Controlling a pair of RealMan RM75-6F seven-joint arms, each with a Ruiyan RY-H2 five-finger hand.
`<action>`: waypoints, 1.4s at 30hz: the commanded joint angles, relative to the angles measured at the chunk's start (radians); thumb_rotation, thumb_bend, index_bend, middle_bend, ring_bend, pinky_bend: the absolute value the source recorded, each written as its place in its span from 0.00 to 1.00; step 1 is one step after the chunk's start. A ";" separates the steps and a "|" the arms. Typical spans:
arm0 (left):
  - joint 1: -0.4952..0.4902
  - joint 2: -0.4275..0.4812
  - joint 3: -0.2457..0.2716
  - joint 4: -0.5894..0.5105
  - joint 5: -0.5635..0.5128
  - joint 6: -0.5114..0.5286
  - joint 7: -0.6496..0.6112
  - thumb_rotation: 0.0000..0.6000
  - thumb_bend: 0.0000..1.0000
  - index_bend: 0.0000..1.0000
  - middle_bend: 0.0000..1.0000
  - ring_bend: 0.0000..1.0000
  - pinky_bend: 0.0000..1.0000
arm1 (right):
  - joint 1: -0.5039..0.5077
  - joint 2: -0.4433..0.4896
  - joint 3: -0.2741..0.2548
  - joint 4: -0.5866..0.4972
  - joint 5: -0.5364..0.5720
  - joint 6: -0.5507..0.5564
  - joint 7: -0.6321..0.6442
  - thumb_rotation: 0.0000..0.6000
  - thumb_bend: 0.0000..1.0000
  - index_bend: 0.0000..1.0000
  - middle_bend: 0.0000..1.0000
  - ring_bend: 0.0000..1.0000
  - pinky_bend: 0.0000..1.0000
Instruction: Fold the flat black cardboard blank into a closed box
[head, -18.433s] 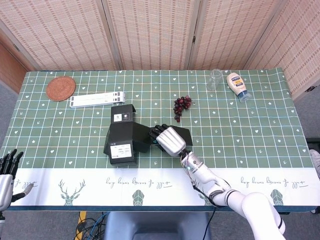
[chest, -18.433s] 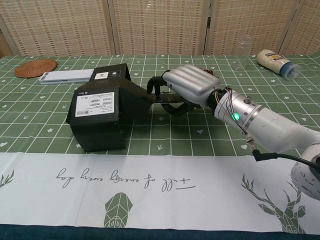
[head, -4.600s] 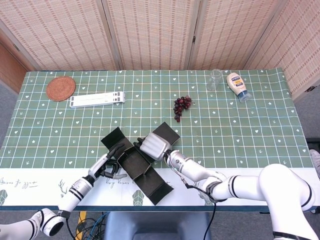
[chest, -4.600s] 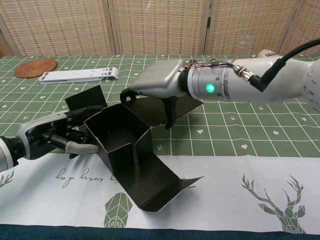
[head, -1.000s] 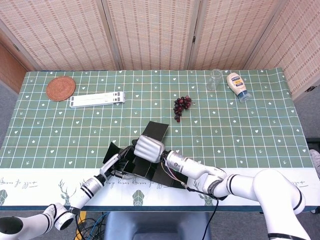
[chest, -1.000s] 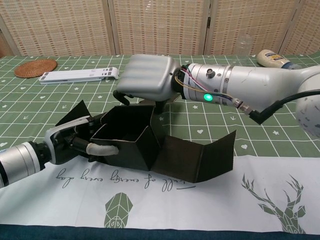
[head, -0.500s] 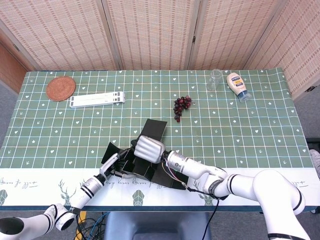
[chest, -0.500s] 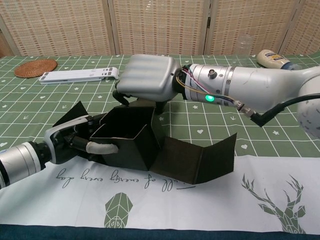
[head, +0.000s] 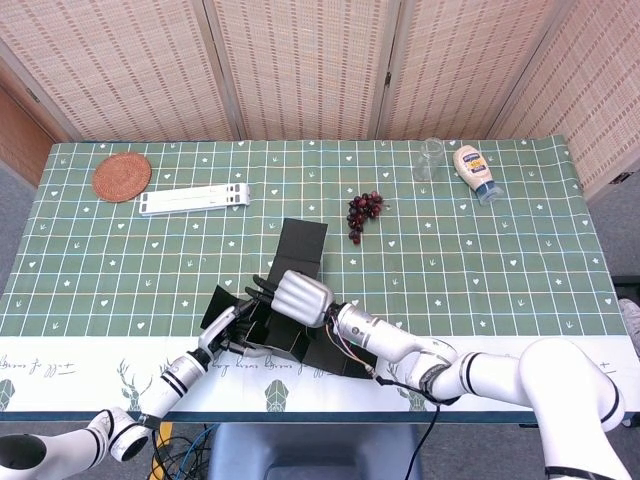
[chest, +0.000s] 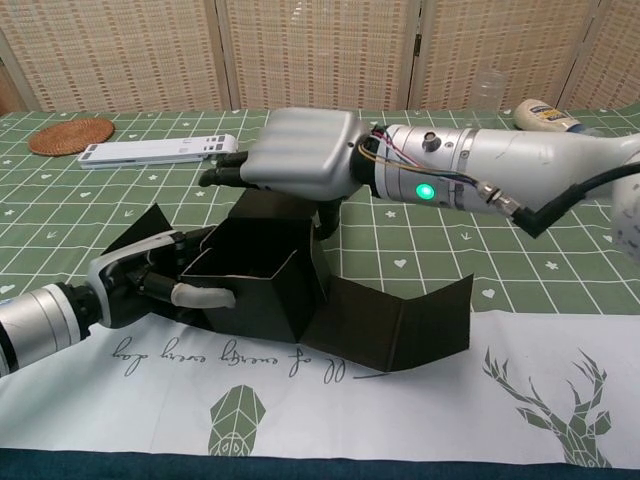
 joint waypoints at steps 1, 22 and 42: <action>0.000 0.003 -0.001 -0.003 -0.001 0.000 0.000 1.00 0.11 0.21 0.19 0.63 0.72 | -0.005 0.010 0.007 -0.019 0.013 -0.005 0.002 1.00 0.07 0.00 0.07 0.71 0.99; 0.006 0.100 -0.001 -0.091 -0.007 0.002 -0.060 1.00 0.11 0.21 0.19 0.63 0.72 | -0.109 0.152 0.022 -0.196 -0.039 0.167 0.257 1.00 0.05 0.00 0.04 0.70 0.99; -0.013 0.280 -0.045 -0.140 -0.046 -0.039 -0.238 1.00 0.11 0.21 0.19 0.63 0.72 | -0.322 0.289 -0.018 -0.347 -0.133 0.450 0.425 1.00 0.05 0.00 0.08 0.70 0.99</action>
